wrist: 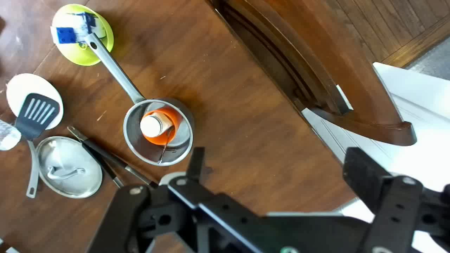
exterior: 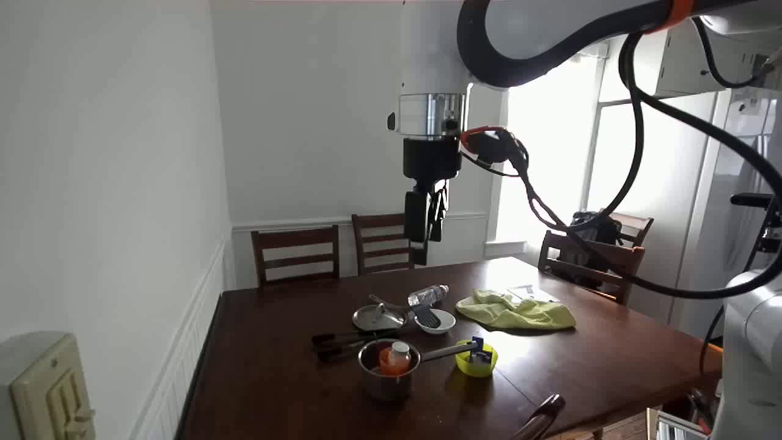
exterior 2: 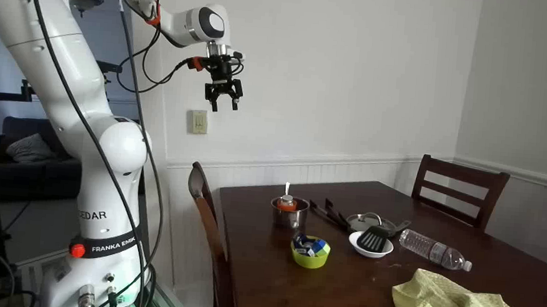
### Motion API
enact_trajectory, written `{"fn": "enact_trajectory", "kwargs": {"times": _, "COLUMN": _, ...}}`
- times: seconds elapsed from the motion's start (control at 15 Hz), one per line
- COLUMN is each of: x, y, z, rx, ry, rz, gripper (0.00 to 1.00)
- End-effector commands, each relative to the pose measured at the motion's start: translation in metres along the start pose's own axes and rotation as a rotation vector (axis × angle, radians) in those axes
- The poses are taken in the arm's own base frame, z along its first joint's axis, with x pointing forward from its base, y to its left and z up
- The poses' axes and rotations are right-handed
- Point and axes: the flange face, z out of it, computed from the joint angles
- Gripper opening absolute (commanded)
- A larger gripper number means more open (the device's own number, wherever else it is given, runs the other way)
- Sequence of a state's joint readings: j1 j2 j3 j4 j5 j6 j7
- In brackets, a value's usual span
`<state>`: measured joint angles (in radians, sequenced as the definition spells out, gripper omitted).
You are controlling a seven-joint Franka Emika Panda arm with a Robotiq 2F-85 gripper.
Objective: Put the orange cup on the table
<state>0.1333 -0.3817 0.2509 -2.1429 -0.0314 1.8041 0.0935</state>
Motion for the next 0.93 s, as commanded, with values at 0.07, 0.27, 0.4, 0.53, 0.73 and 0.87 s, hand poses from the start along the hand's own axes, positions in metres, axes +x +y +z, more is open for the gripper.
{"fn": "enact_trajectory", "kwargs": {"times": 0.07, "x": 0.000, "y": 0.000, "z": -0.001, "rx": 0.000, "ry": -0.001, "rz": 0.000, "gripper": 1.00}}
{"fn": "enact_trajectory", "kwargs": {"times": 0.27, "x": 0.000, "y": 0.000, "z": -0.001, "rx": 0.000, "ry": 0.000, "rz": 0.000, "gripper": 1.00}}
{"fn": "enact_trajectory", "kwargs": {"times": 0.4, "x": 0.004, "y": 0.001, "z": 0.003, "rx": -0.027, "ry": 0.013, "rz": 0.011, "gripper": 1.00}}
{"fn": "enact_trajectory", "kwargs": {"times": 0.53, "x": 0.008, "y": 0.007, "z": 0.013, "rx": -0.029, "ry": 0.016, "rz": -0.043, "gripper": 1.00}}
{"fn": "enact_trajectory", "kwargs": {"times": 0.73, "x": 0.015, "y": 0.026, "z": 0.040, "rx": -0.053, "ry": 0.005, "rz": -0.105, "gripper": 1.00}}
{"fn": "enact_trajectory", "kwargs": {"times": 0.87, "x": 0.021, "y": 0.042, "z": 0.065, "rx": -0.058, "ry": 0.004, "rz": -0.098, "gripper": 1.00}}
